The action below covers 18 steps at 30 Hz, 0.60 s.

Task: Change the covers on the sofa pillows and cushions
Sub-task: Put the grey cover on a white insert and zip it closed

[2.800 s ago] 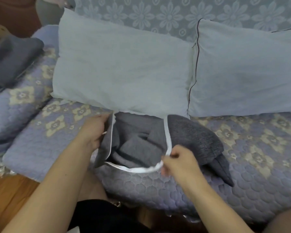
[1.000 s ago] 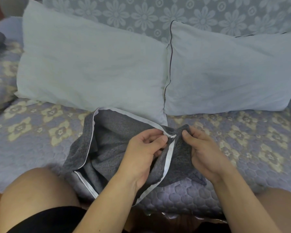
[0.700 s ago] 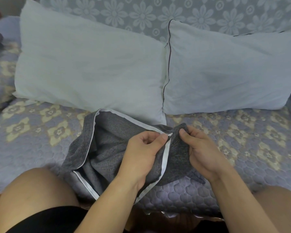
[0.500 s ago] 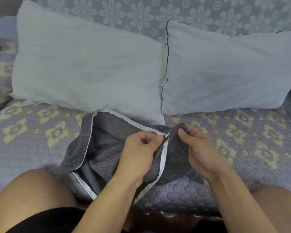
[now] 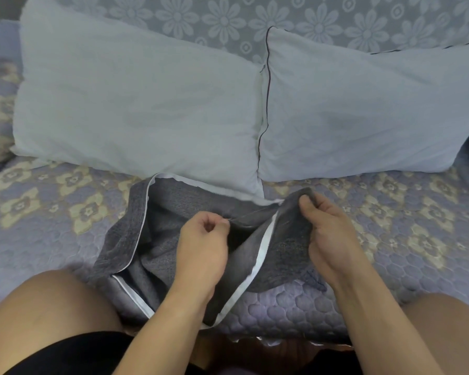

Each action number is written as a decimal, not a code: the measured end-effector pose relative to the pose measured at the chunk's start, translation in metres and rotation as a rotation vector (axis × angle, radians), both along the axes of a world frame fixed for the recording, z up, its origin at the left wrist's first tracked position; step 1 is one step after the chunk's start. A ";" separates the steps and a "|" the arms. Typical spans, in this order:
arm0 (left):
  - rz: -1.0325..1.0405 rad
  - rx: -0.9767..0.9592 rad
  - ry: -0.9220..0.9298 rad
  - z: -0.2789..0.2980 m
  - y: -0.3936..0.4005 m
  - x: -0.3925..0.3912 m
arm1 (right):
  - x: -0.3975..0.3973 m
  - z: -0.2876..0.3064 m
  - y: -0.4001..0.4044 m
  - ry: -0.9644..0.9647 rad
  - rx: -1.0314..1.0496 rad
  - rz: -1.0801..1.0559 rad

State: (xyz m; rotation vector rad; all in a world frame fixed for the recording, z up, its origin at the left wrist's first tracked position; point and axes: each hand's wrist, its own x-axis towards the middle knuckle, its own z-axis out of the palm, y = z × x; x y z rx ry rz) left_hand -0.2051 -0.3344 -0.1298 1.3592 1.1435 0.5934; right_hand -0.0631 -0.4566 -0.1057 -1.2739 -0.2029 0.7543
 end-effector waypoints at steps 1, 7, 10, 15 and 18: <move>0.051 0.013 0.002 -0.002 0.007 -0.003 | 0.004 0.001 -0.002 0.008 0.015 -0.054; -0.291 0.339 0.491 -0.007 0.041 -0.020 | 0.021 0.005 -0.011 -0.052 -0.030 0.018; -0.367 0.449 0.563 0.003 0.039 -0.014 | 0.017 0.004 -0.008 -0.051 -0.026 0.051; -0.222 0.218 0.152 0.020 0.038 -0.011 | 0.016 0.003 -0.008 -0.043 -0.013 0.057; -0.093 0.015 -0.178 0.022 0.051 -0.019 | 0.020 0.003 -0.010 -0.040 -0.002 0.027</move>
